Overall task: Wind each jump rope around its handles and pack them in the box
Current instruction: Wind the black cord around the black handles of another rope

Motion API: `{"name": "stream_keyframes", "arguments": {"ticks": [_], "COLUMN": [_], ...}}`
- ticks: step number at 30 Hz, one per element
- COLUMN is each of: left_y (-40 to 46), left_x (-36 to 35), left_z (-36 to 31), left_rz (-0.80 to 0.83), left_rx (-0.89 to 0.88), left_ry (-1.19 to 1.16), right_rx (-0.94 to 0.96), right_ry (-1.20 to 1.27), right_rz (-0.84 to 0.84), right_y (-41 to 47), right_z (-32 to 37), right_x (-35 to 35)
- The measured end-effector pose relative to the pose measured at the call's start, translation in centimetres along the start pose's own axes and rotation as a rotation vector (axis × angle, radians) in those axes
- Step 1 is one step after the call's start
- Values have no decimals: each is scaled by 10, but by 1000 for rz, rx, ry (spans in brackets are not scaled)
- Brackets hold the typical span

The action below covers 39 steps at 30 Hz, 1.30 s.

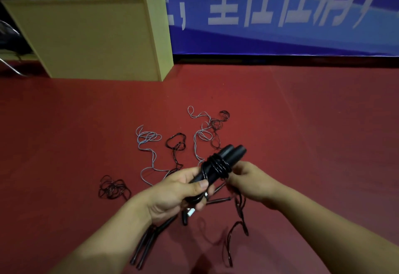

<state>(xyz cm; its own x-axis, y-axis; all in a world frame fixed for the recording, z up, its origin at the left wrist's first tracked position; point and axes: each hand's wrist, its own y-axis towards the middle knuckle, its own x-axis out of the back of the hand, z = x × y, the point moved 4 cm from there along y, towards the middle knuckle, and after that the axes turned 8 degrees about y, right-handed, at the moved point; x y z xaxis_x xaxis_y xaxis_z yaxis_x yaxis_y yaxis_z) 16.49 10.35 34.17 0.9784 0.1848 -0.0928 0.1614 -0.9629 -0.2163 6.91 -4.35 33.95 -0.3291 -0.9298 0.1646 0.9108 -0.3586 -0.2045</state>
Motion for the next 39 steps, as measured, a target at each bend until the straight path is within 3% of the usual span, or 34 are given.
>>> {"name": "stream_keyframes", "arguments": {"ticks": [3,6,11,18,25,31,39], "left_y": [4,5,7,13,11,9,16], "left_x": [5,12,13,26,51,68,39], "left_z": [1,3,4,8,16,27,24], "left_rz": [-186,-330,-458,-640,-781,-801,-544], "left_rx": [10,27,43,71,139,225,251], "left_ry": [-15,161,294,397,468,739,1223], "right_rx": [-31,-54,-82,-94,-105,-63,216], "right_ry": [16,-36,-53,-267,-320,-510,-494], "right_rz": [57,76,-8,13,-42,28,-49], "right_y": [0,0,4,5,9,1,-5], "right_z": [-1,-2,-1,-2,-6,2,18], "right_x": [-8,-11,-11,-11,-3,-4,0]}}
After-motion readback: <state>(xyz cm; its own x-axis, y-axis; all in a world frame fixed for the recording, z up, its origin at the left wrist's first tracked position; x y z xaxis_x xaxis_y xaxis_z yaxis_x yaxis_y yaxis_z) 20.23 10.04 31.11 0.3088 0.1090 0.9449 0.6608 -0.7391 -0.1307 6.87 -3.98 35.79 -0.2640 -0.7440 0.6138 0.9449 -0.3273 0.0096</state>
